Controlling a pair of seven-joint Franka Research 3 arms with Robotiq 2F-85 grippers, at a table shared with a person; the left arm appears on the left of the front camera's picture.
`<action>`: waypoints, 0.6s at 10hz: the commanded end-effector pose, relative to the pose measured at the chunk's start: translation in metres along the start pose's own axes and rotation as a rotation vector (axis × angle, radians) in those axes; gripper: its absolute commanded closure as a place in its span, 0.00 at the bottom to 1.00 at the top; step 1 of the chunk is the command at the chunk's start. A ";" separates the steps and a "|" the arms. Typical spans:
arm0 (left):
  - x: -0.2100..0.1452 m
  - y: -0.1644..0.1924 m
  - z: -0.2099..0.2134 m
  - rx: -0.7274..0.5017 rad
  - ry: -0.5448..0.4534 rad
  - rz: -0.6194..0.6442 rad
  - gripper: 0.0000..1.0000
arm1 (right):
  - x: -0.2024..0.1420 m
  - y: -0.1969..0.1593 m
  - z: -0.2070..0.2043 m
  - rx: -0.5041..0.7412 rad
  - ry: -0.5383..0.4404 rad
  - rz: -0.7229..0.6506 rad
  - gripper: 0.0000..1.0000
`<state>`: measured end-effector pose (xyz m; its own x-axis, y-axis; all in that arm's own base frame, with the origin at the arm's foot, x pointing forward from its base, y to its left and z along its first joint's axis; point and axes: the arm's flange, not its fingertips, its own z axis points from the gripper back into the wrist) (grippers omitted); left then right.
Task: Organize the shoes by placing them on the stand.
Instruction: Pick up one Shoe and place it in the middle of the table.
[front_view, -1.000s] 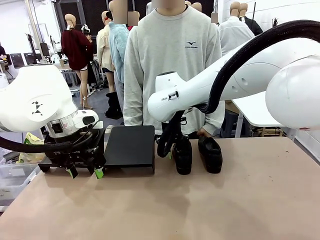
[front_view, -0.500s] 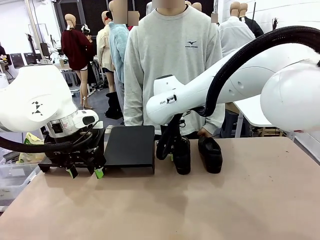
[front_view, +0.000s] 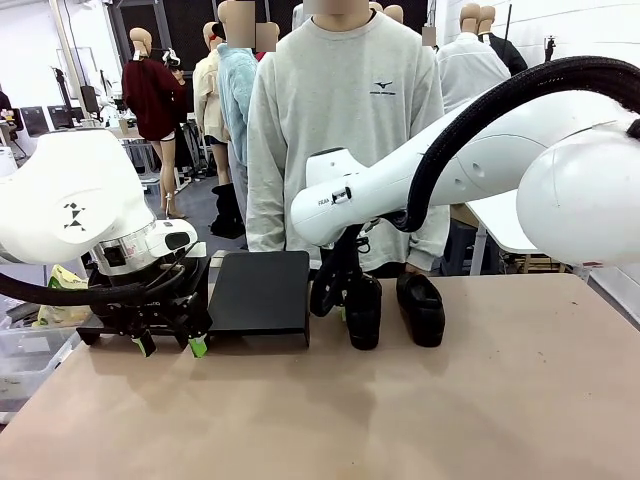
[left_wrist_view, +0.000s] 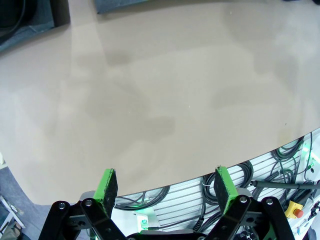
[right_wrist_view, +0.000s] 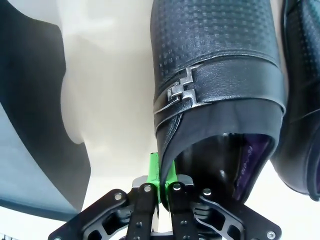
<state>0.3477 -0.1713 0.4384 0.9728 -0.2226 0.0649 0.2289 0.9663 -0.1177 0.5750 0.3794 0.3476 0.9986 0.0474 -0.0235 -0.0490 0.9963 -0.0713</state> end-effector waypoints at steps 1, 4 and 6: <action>0.000 0.003 0.000 0.005 0.001 -0.005 0.00 | 0.008 -0.013 0.006 0.017 0.010 -0.044 1.00; 0.000 0.003 0.000 0.005 0.001 -0.005 0.00 | 0.020 -0.082 0.039 0.129 0.058 -0.090 1.00; 0.000 0.003 0.000 0.005 0.001 -0.005 0.00 | 0.003 -0.112 0.056 0.203 0.082 -0.050 1.00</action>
<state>0.3479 -0.1711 0.4384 0.9729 -0.2221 0.0650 0.2285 0.9664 -0.1178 0.6093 0.2805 0.4078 0.9958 -0.0393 -0.0831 0.0463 0.9954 0.0839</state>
